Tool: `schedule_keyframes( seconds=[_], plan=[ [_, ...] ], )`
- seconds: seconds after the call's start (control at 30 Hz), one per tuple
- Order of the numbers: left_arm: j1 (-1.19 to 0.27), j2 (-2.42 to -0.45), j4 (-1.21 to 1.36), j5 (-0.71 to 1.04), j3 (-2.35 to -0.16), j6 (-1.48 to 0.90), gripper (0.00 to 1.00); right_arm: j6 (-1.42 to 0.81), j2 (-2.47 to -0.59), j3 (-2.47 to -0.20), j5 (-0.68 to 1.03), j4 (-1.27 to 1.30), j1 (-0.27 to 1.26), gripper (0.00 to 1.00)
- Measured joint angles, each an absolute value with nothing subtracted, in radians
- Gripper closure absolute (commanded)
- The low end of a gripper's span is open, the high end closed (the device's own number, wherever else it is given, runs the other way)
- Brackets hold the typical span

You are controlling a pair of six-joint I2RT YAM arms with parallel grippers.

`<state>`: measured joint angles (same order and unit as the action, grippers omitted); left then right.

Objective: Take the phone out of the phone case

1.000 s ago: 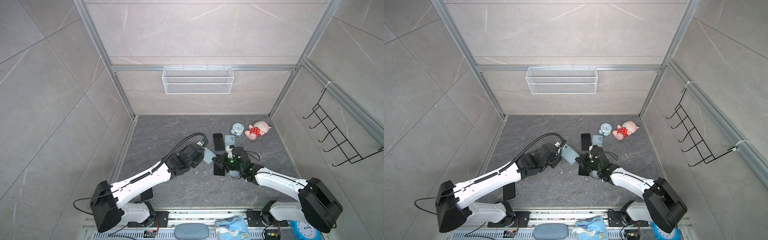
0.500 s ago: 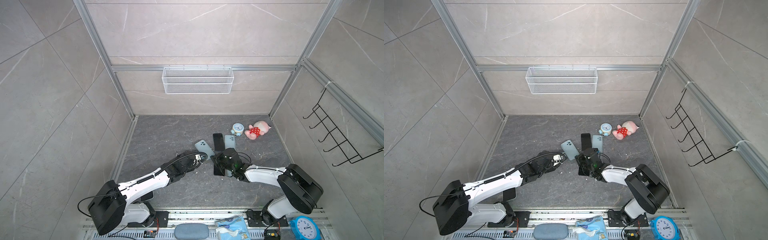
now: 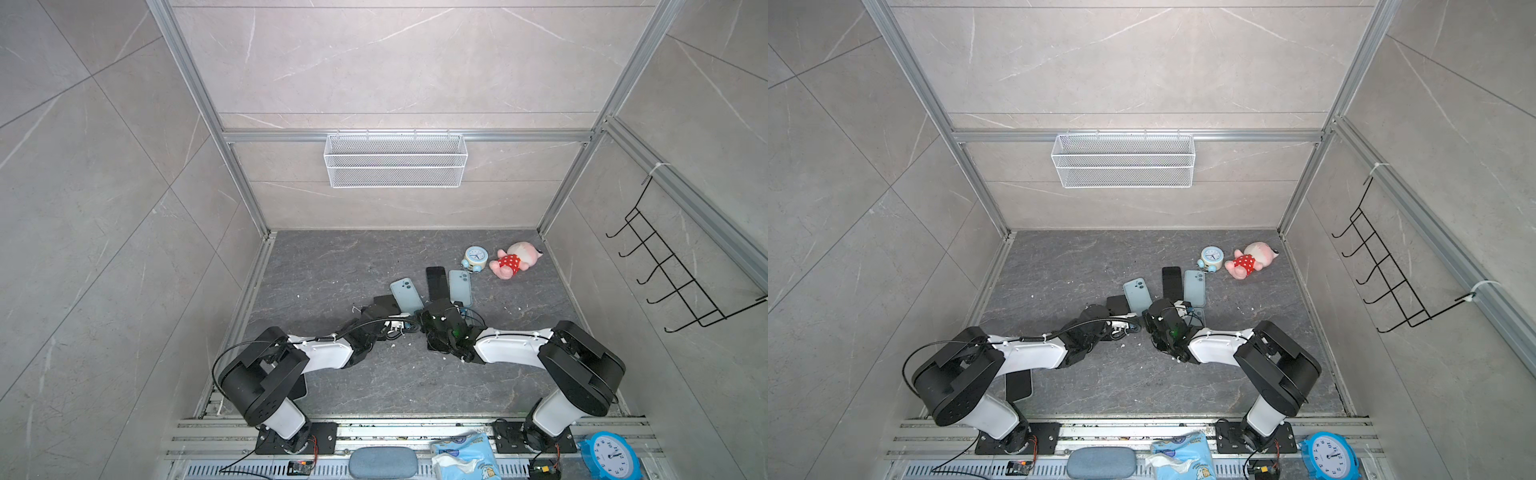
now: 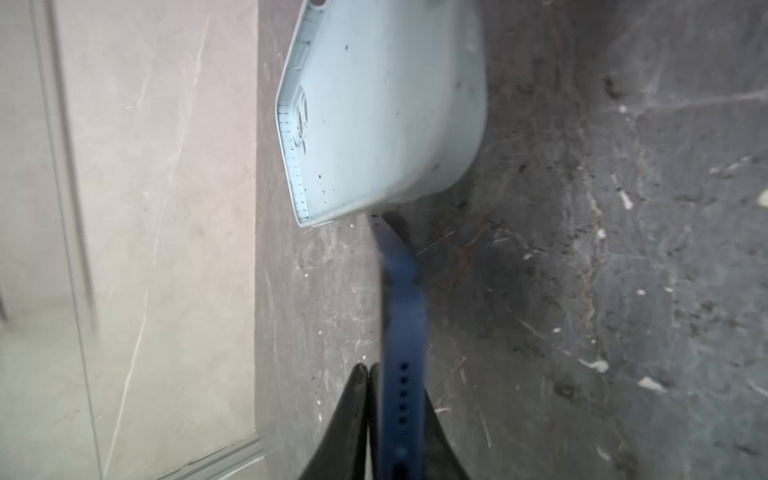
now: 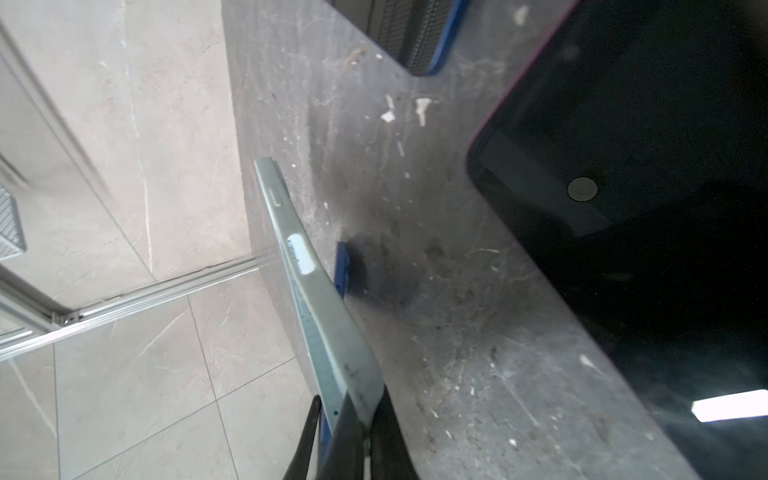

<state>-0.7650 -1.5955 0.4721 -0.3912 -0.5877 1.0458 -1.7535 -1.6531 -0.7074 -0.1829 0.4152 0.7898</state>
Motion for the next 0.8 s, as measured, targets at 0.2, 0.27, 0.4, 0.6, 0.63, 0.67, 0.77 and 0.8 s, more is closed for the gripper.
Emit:
schedule_keyframes(
  seconds=[0.2,0.27,0.4,0.6,0.63,0.67,0.77,0.8],
  plan=[
    [-0.771,-1.593,0.51,-0.411,-0.546,1.051,0.0,-1.762,-1.661,-0.707,-0.179,0.408,0.795,0.36],
    [-0.778,-1.543,0.485,-0.414,-0.542,1.04,0.0,-1.755,-1.658,-0.707,-0.166,0.403,0.795,0.29],
    [-0.81,-1.377,0.37,-0.418,-0.53,0.995,0.0,-1.714,-1.608,-0.707,-0.123,0.349,0.795,0.19],
    [-0.844,-1.036,0.098,-0.381,-0.565,0.806,0.0,-1.617,-1.454,-0.697,-0.058,0.238,0.797,0.18],
    [-0.844,-0.986,0.062,-0.367,-0.573,0.768,0.0,-1.587,-1.424,-0.697,-0.055,0.212,0.798,0.18],
    [-0.844,-0.948,0.034,-0.364,-0.58,0.726,0.0,-1.552,-1.399,-0.699,-0.051,0.186,0.799,0.18],
    [-0.842,-0.875,-0.089,-0.396,-0.645,0.511,0.0,-1.398,-1.374,-0.764,-0.021,0.052,0.797,0.19],
    [-0.834,-0.873,-0.139,-0.412,-0.686,0.422,0.0,-1.329,-1.388,-0.818,-0.005,-0.008,0.797,0.19]
  ],
)
